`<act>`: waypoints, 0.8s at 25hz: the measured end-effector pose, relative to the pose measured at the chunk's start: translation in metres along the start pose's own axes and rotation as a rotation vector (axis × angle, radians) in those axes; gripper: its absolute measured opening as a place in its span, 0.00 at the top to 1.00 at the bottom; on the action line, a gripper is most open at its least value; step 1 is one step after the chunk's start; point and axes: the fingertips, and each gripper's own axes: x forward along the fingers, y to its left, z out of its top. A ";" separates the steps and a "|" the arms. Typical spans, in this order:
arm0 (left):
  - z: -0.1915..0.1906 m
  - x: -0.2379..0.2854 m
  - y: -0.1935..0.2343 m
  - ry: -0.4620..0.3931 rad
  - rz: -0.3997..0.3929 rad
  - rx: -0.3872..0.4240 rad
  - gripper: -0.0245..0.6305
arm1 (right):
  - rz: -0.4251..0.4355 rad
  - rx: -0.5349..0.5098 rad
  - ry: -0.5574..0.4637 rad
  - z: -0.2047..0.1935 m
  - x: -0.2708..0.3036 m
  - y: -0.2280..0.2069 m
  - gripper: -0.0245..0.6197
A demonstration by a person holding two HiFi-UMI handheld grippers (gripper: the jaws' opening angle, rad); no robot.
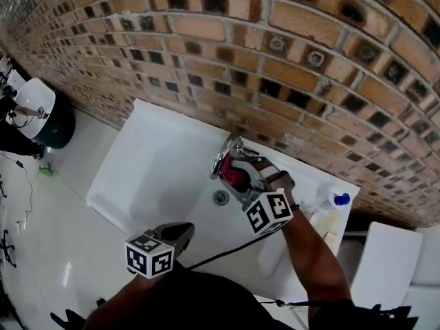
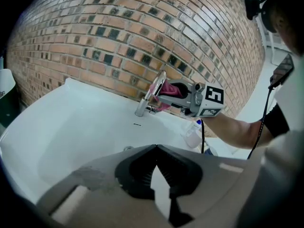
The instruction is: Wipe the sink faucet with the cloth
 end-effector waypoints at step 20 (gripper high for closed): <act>0.000 -0.001 0.001 -0.007 -0.018 0.005 0.96 | 0.149 0.032 0.042 -0.012 0.001 0.072 0.77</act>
